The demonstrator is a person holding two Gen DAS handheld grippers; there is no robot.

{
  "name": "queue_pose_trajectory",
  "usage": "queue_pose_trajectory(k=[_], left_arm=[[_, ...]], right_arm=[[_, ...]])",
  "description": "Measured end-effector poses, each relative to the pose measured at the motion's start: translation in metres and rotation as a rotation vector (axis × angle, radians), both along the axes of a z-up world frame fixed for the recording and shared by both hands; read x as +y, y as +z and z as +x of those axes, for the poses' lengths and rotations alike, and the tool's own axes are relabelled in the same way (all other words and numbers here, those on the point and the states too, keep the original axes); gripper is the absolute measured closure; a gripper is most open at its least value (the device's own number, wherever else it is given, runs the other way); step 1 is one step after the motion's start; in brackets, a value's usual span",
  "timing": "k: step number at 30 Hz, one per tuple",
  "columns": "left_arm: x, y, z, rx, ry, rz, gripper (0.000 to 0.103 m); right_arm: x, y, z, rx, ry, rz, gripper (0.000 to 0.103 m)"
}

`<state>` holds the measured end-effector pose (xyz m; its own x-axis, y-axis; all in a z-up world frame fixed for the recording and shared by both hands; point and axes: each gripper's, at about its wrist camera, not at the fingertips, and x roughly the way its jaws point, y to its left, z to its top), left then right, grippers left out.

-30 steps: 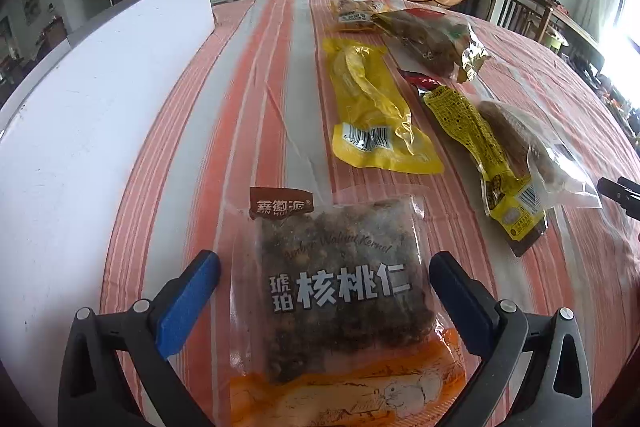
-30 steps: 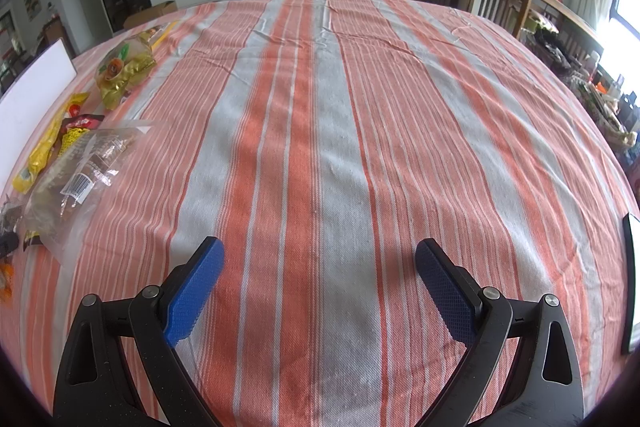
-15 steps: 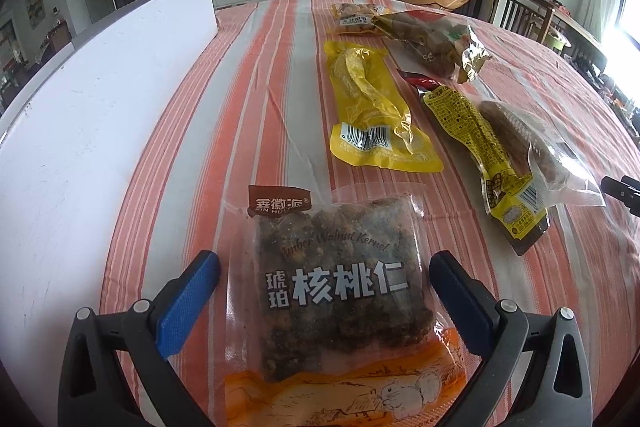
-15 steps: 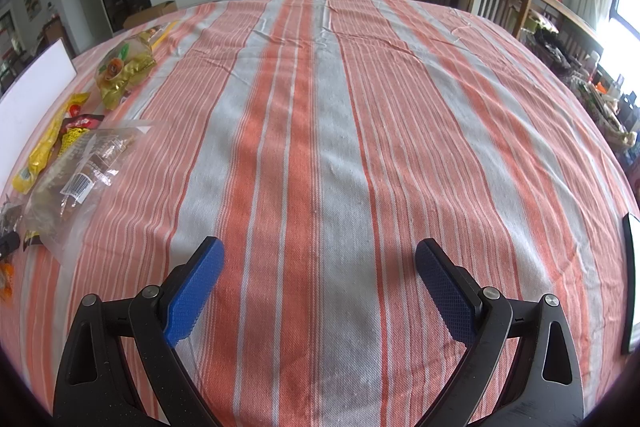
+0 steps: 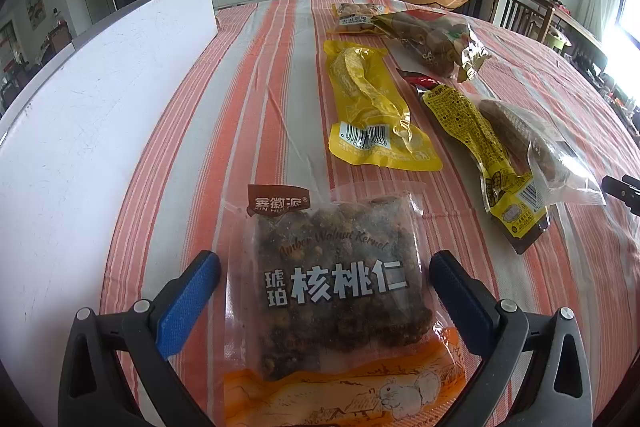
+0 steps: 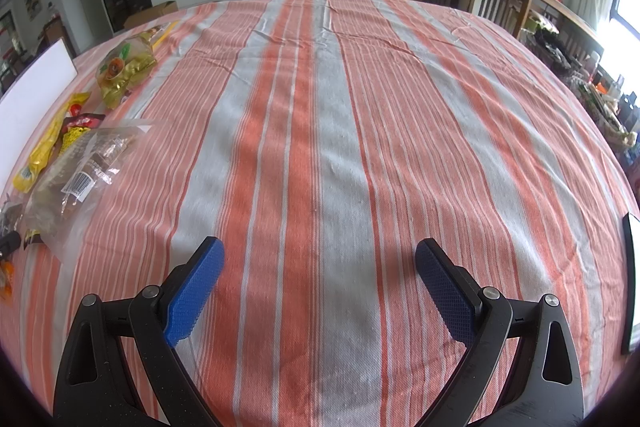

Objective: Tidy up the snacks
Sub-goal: 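Grasp the walnut-kernel bag with the left tool while the right tool grasps the clear brown-cube bag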

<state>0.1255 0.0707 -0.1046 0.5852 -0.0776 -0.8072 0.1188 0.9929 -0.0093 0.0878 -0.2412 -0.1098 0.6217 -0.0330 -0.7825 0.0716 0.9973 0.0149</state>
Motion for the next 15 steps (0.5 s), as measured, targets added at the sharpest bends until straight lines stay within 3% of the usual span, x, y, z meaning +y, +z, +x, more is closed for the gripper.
queue_pose_trajectory(k=[5,7,9,11,12,15], left_arm=[[0.0,0.0,0.0,0.0,0.0,-0.001,0.0],[0.0,0.0,0.0,0.0,0.0,-0.002,0.0],[-0.001,0.0,0.0,0.0,-0.001,-0.003,0.0],[-0.001,0.0,0.0,0.0,-0.001,-0.003,0.0],[-0.001,0.0,0.0,0.0,-0.001,-0.003,0.0],[-0.001,0.0,0.0,0.0,-0.001,-0.004,0.0]], right_arm=[[0.0,0.0,0.002,0.007,0.012,0.007,0.005],[0.0,0.002,0.009,0.052,0.002,0.027,0.005],[-0.002,0.01,0.017,0.1,-0.009,0.164,0.005],[0.005,0.022,0.029,0.126,0.017,0.469,0.006],[0.015,0.028,0.035,0.132,0.027,0.531,0.006],[0.069,0.043,0.06,0.176,0.11,0.517,0.006]])
